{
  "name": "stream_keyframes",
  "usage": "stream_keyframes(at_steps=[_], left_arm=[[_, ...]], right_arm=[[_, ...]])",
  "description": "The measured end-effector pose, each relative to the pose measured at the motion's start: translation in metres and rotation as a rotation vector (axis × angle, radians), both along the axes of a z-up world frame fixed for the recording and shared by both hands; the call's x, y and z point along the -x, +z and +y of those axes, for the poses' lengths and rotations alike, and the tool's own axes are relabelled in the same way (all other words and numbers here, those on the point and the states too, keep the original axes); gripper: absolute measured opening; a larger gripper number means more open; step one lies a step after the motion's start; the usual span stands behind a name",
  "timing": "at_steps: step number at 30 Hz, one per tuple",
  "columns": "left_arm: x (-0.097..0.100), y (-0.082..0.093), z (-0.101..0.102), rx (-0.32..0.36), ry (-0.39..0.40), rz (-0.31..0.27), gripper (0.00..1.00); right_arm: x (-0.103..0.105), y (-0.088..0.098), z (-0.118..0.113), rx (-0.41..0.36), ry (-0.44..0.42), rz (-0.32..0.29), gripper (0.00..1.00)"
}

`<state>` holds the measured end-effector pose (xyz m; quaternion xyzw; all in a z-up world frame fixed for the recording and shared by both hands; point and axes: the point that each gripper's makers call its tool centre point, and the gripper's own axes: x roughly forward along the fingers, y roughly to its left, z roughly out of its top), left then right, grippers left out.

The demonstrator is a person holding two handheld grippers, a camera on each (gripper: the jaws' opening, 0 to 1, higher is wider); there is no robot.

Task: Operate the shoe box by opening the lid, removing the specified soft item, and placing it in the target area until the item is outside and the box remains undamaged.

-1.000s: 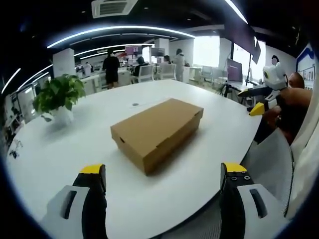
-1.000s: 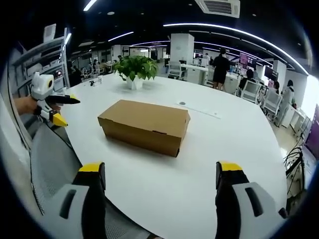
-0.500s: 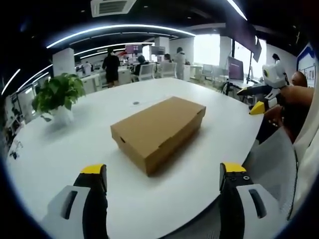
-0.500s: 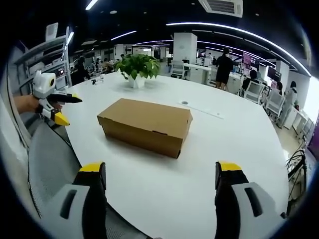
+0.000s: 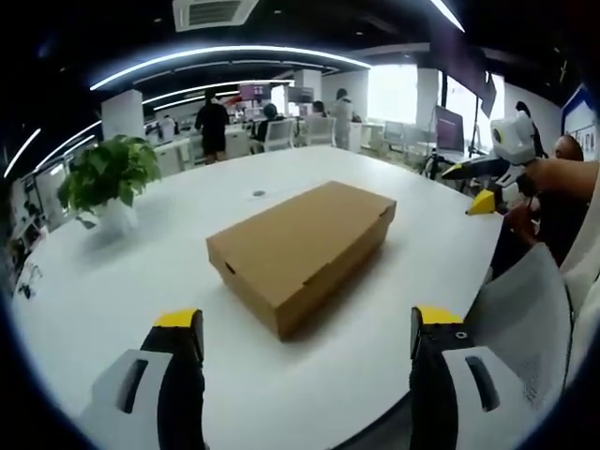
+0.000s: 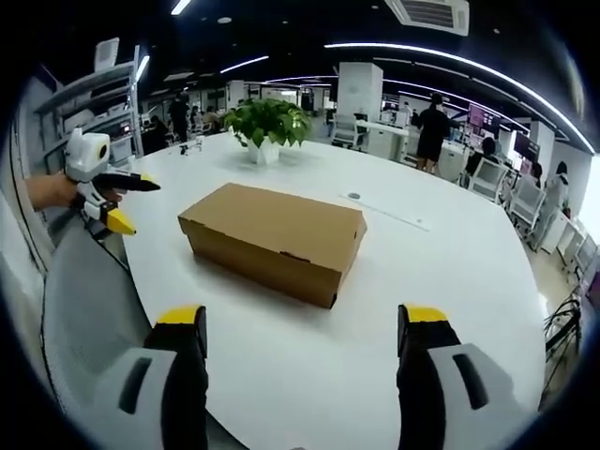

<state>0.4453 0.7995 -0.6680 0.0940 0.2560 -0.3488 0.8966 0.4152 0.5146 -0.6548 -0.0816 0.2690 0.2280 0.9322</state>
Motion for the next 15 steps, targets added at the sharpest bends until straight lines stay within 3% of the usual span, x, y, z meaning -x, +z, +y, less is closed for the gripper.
stream_keyframes(at_steps=[15], left_arm=[[-0.017,-0.02,-0.01,-0.036,0.049,0.0,0.79]], right_arm=[[-0.026,-0.017,-0.004,0.044,0.087,-0.037,0.71]])
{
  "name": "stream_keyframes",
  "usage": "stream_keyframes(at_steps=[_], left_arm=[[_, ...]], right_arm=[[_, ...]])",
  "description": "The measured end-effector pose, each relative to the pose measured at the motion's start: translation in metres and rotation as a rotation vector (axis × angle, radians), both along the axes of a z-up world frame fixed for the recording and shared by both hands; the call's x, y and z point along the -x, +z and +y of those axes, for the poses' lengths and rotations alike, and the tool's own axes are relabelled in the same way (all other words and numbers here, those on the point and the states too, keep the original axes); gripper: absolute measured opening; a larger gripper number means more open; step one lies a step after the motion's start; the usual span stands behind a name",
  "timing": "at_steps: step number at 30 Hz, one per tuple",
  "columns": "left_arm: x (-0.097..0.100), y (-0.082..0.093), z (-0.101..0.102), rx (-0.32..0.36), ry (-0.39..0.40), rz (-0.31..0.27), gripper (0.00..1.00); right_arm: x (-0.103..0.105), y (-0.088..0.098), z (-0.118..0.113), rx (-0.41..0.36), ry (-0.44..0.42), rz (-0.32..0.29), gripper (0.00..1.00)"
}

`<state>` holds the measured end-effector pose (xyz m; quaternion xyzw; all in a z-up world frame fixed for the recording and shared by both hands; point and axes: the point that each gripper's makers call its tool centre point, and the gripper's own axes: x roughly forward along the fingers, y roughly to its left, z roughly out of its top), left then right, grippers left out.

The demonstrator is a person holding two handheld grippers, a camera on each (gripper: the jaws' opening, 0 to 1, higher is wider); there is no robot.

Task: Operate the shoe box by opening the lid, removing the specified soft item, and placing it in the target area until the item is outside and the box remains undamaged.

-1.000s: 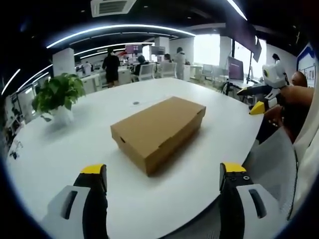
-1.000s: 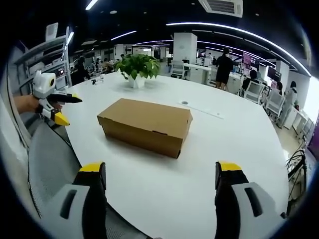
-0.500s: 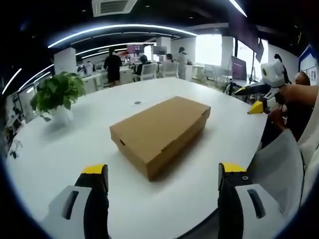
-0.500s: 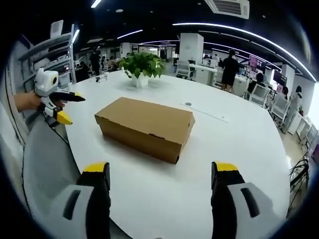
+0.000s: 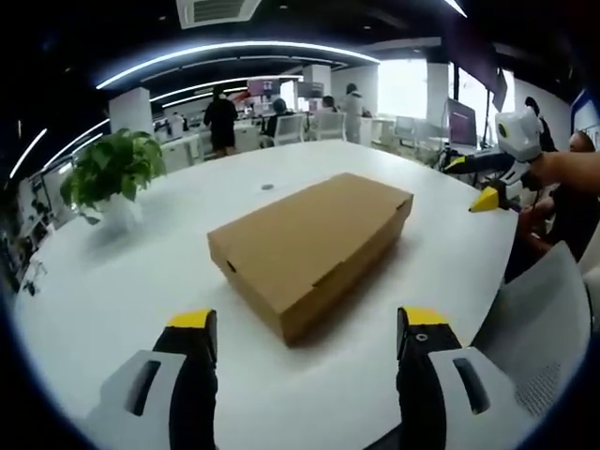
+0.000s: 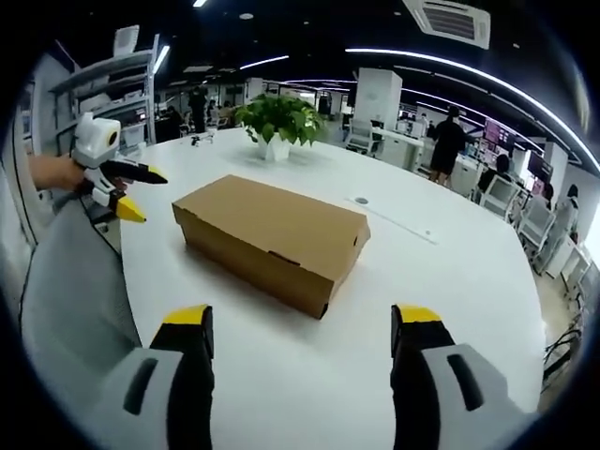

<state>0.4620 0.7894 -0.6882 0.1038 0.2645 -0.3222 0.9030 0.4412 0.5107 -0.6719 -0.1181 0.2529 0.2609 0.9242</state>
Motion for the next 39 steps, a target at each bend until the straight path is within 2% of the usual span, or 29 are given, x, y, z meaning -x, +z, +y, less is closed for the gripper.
stream_keyframes(at_steps=[9,16,23,28,39], left_arm=[[-0.01,-0.013,-0.005,-0.027,0.028,-0.007,0.74],[-0.015,-0.024,-0.006,-0.046,0.057,0.017,0.66],[-0.019,-0.03,-0.008,-0.035,0.076,0.026,0.61],[-0.025,-0.033,-0.01,-0.028,0.092,0.013,0.55],[-0.035,-0.034,-0.016,0.013,0.143,0.032,0.49]], right_arm=[[-0.018,-0.009,0.001,0.021,0.058,-0.022,0.64],[-0.032,-0.02,0.005,0.025,0.087,-0.021,0.57],[-0.041,-0.033,0.014,0.079,0.148,-0.012,0.5],[-0.052,-0.038,0.014,0.098,0.149,-0.004,0.47],[-0.063,-0.044,0.025,0.049,0.142,0.036,0.41]])
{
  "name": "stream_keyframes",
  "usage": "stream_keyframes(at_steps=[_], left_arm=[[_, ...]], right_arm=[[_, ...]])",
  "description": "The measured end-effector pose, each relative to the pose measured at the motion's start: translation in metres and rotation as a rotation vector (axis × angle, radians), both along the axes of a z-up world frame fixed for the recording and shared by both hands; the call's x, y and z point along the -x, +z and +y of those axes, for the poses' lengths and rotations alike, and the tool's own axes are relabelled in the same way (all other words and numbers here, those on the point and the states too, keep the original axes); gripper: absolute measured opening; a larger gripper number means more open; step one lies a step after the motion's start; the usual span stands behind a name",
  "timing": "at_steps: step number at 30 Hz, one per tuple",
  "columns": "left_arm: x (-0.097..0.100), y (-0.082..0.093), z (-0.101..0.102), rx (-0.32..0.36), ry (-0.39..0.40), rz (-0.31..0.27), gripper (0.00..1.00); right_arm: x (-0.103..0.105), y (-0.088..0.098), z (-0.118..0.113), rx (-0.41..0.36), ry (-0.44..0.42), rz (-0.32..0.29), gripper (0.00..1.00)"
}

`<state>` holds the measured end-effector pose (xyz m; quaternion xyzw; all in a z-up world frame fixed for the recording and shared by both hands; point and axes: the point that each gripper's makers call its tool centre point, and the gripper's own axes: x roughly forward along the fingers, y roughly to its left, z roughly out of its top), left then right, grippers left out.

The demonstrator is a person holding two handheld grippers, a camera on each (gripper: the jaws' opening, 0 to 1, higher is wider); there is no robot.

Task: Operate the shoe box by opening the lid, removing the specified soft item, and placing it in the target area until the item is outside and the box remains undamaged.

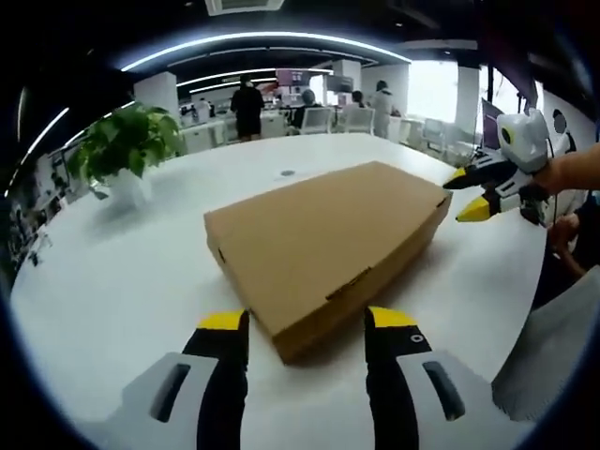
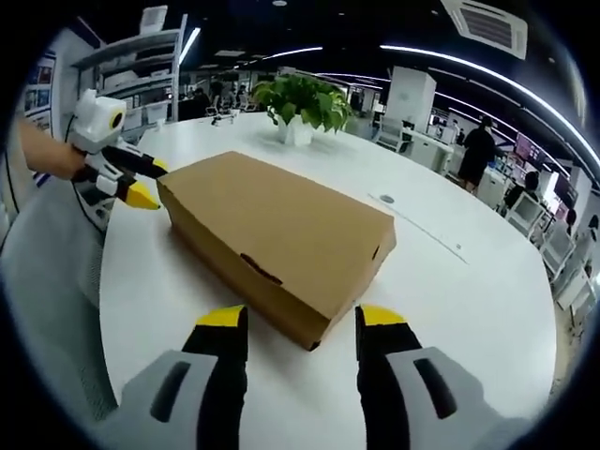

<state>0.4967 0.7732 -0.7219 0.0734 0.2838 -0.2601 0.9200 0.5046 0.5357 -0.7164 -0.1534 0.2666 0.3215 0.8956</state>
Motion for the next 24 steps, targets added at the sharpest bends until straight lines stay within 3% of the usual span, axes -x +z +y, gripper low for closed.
stream_keyframes(at_steps=[10,24], left_arm=[[-0.006,-0.001,0.002,0.012,0.039,0.008,0.47],[-0.007,-0.001,0.002,0.02,0.044,-0.001,0.46]], right_arm=[[-0.014,-0.002,-0.001,-0.043,-0.054,0.028,0.35],[-0.015,-0.007,0.003,-0.059,-0.07,0.05,0.37]])
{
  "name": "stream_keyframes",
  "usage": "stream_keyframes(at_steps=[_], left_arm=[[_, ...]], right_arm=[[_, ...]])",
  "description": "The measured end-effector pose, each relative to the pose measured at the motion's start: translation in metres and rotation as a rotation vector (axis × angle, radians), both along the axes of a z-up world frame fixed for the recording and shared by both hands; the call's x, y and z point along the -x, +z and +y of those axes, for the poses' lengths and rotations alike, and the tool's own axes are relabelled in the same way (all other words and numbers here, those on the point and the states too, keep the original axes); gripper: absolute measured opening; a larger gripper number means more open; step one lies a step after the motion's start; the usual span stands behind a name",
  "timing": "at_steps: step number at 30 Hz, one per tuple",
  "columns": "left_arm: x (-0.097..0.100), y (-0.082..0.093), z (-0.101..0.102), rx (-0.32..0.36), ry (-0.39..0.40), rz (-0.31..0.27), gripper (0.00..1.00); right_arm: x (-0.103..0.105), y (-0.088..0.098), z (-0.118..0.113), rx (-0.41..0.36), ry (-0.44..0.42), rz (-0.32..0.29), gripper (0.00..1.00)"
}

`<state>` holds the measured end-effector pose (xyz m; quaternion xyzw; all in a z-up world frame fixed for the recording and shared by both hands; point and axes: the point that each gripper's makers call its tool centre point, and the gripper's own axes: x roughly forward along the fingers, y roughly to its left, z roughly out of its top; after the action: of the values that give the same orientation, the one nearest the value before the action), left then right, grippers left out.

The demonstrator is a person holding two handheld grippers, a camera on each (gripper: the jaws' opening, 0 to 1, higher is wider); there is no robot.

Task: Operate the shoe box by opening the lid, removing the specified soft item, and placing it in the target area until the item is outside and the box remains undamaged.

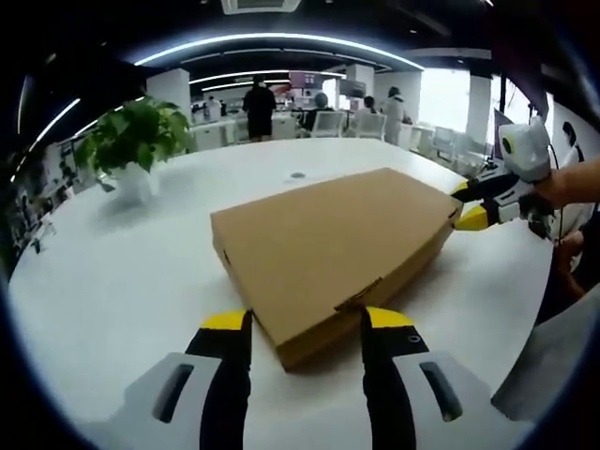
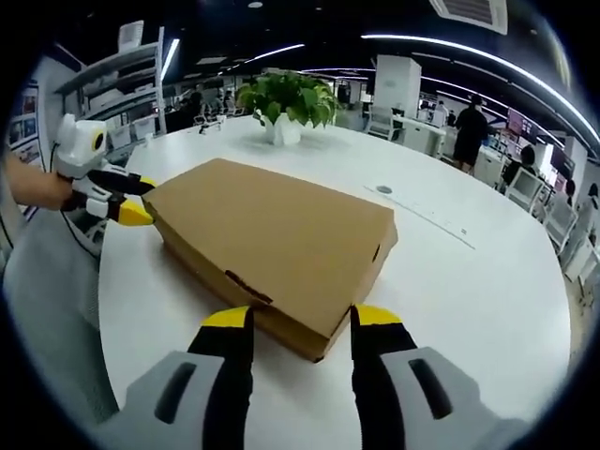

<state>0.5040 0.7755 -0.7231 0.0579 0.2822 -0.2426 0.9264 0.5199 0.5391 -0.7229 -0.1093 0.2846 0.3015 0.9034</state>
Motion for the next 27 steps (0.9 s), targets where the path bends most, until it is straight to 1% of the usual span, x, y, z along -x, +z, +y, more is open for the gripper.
stream_keyframes(at_steps=[15,27], left_arm=[[-0.007,0.0,0.017,-0.019,-0.034,0.033,0.45],[-0.008,-0.001,0.035,-0.033,-0.072,0.062,0.45]], right_arm=[[0.003,0.001,0.019,-0.002,-0.043,0.009,0.36],[0.012,0.001,0.037,-0.011,-0.07,0.013,0.36]])
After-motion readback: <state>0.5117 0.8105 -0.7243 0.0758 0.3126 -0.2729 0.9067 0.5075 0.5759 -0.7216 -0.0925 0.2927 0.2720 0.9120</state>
